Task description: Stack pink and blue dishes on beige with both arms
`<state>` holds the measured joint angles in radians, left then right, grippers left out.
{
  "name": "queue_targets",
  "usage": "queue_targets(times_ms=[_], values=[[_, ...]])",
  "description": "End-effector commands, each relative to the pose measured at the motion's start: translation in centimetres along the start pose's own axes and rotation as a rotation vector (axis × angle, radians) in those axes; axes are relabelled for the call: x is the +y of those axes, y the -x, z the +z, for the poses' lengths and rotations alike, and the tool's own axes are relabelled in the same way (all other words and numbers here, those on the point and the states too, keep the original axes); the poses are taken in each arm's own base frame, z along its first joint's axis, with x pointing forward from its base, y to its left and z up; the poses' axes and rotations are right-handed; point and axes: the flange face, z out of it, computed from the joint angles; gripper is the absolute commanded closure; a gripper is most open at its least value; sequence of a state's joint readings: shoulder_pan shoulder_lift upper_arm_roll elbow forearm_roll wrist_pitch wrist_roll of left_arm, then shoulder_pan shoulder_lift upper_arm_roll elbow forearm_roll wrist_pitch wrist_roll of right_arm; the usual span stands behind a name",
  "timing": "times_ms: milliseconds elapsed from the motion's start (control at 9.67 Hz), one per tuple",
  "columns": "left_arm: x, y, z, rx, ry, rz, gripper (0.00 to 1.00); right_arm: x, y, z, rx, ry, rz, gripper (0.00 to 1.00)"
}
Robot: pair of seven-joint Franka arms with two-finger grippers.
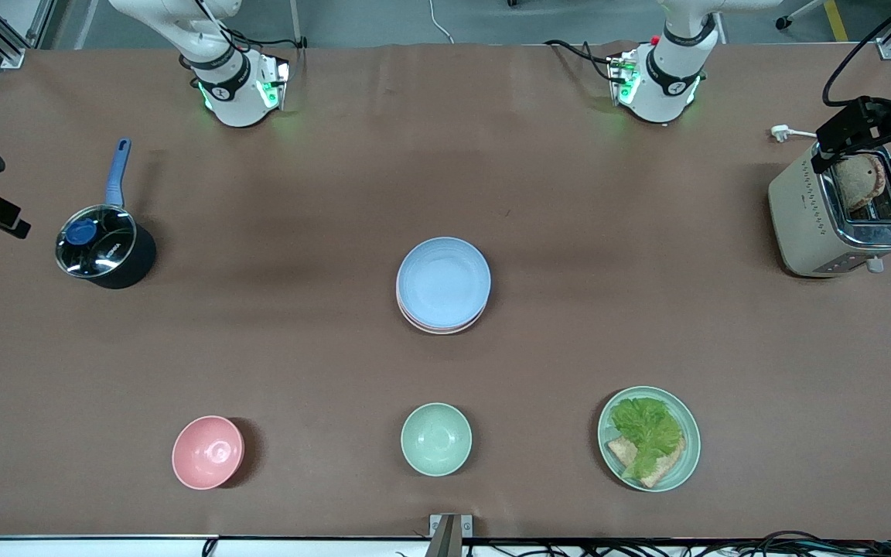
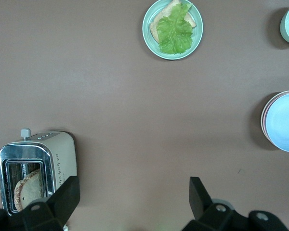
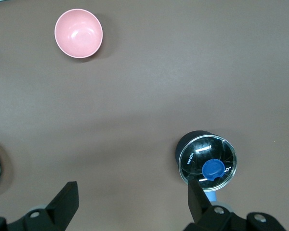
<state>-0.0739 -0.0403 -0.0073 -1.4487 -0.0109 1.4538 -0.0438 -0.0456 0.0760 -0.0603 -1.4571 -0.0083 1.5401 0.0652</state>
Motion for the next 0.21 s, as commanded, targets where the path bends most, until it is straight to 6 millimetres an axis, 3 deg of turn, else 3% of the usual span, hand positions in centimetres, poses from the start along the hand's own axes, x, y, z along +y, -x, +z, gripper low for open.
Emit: queue_targets(times_ms=[0, 103], values=[[-0.23, 0.55, 1.42, -0.036, -0.012, 0.01, 0.0, -0.04, 0.76, -0.21, 0.007, -0.015, -0.01, 0.0], [-0.23, 0.55, 1.42, -0.036, -0.012, 0.01, 0.0, 0.06, 0.81, -0.28, 0.007, -0.015, -0.009, 0.0]])
